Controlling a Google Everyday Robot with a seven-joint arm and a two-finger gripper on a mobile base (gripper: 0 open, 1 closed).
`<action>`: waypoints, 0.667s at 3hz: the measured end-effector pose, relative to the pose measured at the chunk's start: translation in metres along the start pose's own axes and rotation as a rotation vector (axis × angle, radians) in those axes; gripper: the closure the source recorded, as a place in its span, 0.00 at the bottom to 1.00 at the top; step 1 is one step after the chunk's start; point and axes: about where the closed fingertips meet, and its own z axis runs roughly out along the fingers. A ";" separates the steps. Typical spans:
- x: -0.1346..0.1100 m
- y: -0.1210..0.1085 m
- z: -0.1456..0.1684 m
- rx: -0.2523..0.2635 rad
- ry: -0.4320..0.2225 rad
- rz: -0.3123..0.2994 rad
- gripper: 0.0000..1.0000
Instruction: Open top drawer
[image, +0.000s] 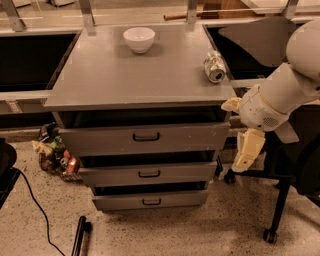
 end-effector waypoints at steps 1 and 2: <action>0.000 0.000 0.000 0.000 0.000 0.000 0.00; 0.002 -0.009 0.010 -0.010 -0.013 -0.012 0.00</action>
Offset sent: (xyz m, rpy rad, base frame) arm 0.0239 -0.0002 -0.0198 0.0279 0.0101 0.0313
